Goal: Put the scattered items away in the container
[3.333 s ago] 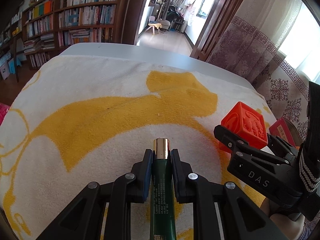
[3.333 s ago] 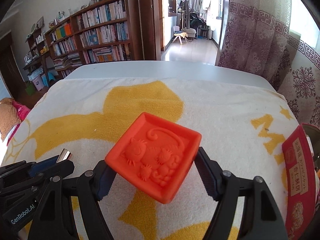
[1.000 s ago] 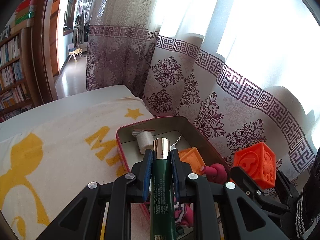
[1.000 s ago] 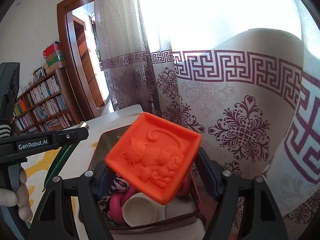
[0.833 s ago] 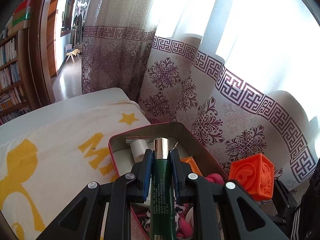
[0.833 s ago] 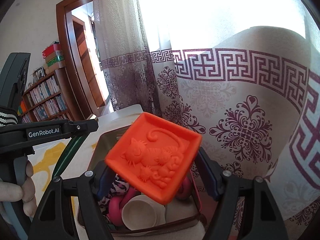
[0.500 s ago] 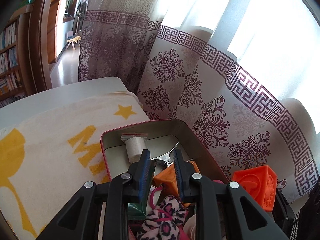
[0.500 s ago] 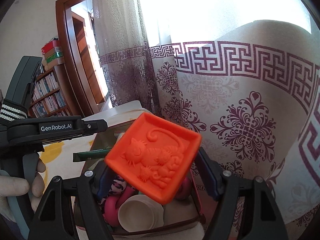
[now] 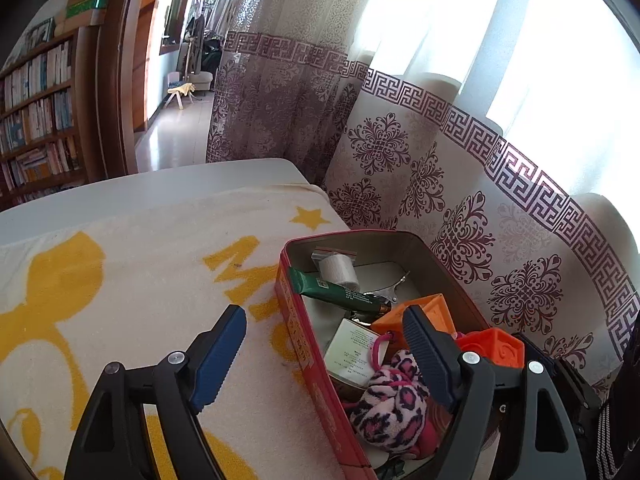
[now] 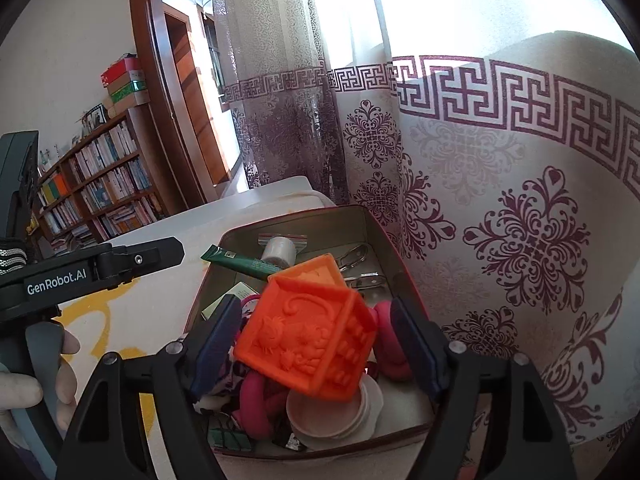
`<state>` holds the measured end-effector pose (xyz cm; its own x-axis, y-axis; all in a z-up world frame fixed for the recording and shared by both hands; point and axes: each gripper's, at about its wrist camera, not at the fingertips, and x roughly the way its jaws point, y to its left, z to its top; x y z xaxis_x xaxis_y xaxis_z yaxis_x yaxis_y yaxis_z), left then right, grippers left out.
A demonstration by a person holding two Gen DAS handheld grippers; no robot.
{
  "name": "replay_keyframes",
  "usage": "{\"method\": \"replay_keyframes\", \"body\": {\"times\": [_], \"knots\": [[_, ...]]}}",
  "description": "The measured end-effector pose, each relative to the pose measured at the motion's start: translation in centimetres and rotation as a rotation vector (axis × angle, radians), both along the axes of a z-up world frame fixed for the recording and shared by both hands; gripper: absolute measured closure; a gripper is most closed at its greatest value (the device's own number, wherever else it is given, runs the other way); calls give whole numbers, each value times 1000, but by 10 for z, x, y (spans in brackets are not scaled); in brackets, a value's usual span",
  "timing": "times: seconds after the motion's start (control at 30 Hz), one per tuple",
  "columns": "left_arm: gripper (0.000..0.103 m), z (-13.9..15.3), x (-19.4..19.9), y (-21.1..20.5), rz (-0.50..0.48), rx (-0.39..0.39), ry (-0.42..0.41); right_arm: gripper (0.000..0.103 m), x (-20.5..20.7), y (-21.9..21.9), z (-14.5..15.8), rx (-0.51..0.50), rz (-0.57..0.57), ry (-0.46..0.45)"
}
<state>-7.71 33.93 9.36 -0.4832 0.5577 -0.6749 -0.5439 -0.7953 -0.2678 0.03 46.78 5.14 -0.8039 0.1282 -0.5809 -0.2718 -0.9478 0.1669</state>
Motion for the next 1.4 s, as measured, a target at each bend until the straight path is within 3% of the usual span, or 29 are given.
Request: {"method": "replay_keyframes", "body": {"times": [0.1,0.2,0.23,0.43,0.67,0.87,1.1,1.3,1.4], "knots": [[18,-2,5,-13,34,-7,6,23,9,0,0,7,-7,1],[2,-3,16,-21,63,-23,44,23,21,2,-2,0,-23,-4],[1,-3,22,-22,69,-31,68,23,25,2,-2,-5,-26,-7],[1,-1,52,-20,79,-91,167,20,47,-10,-5,27,-9,-39],[1,10,86,-22,164,-152,247,15,70,-26,-3,105,5,-48],[1,17,106,-19,161,-193,239,15,84,-32,-4,110,23,-51],[1,25,127,-17,98,-143,205,15,97,-36,-7,97,30,-54],[1,23,136,-3,69,-198,189,15,103,-38,-10,103,27,-56],[1,23,140,0,26,-158,166,15,105,-35,-12,90,20,-58]]}}
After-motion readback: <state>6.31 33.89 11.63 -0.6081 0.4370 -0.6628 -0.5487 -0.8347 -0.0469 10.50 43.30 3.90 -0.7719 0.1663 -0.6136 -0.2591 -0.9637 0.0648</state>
